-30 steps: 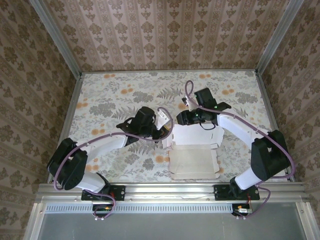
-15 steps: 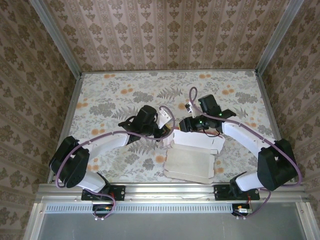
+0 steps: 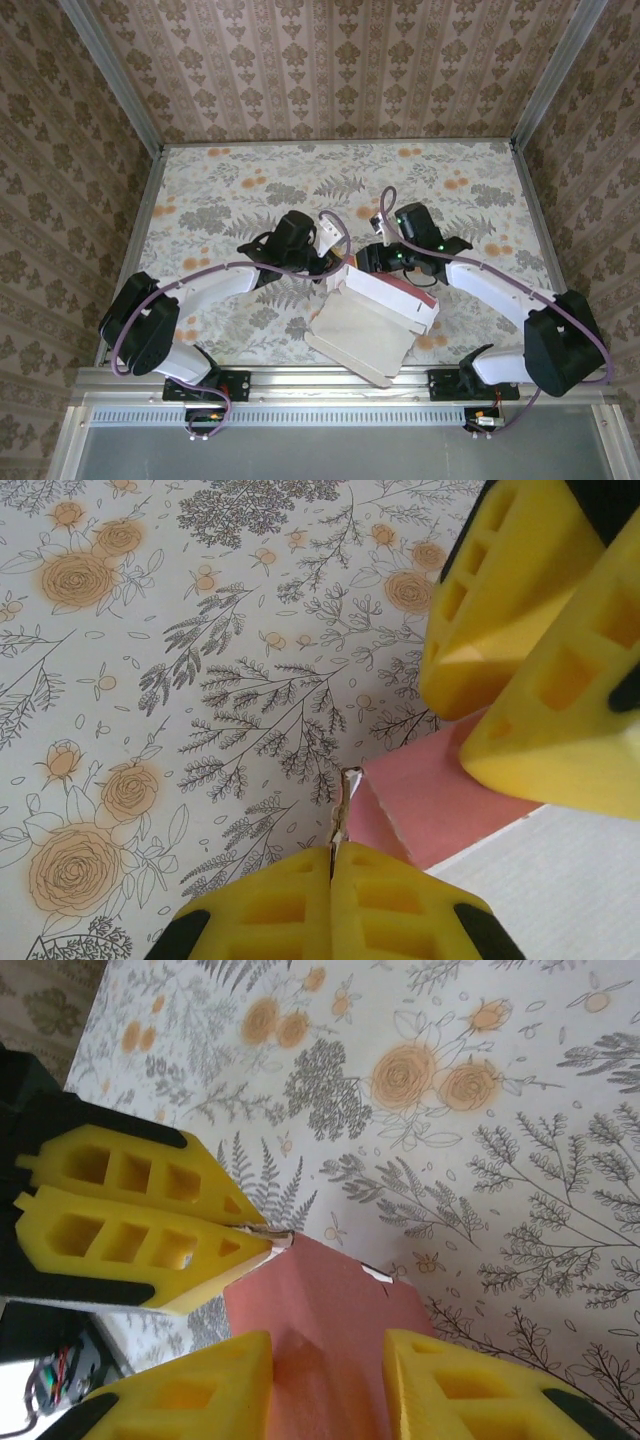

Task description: Fold the paper box

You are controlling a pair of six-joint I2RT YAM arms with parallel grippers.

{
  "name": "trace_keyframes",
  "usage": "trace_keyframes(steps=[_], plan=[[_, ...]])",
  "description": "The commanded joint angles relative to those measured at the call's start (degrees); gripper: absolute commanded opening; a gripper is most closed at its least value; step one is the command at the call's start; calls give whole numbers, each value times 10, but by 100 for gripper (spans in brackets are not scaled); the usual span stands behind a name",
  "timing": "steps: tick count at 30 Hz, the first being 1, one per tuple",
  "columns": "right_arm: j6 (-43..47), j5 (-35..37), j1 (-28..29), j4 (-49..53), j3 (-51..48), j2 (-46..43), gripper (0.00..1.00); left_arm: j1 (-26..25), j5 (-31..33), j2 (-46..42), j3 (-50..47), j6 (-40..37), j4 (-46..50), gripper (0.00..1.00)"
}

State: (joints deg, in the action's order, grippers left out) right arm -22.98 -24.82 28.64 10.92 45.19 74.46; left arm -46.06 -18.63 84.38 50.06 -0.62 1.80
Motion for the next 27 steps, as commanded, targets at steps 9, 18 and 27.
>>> trace_keyframes(steps=[9,18,27], plan=[[-88,118,35,-53,-68,-77,36,-1,-9,5,39,38,28,0],[-130,140,56,-135,-105,-75,36,-20,-1,-1,11,48,-12,0],[-161,158,64,-214,-131,-65,37,-40,16,10,5,56,-31,0]])
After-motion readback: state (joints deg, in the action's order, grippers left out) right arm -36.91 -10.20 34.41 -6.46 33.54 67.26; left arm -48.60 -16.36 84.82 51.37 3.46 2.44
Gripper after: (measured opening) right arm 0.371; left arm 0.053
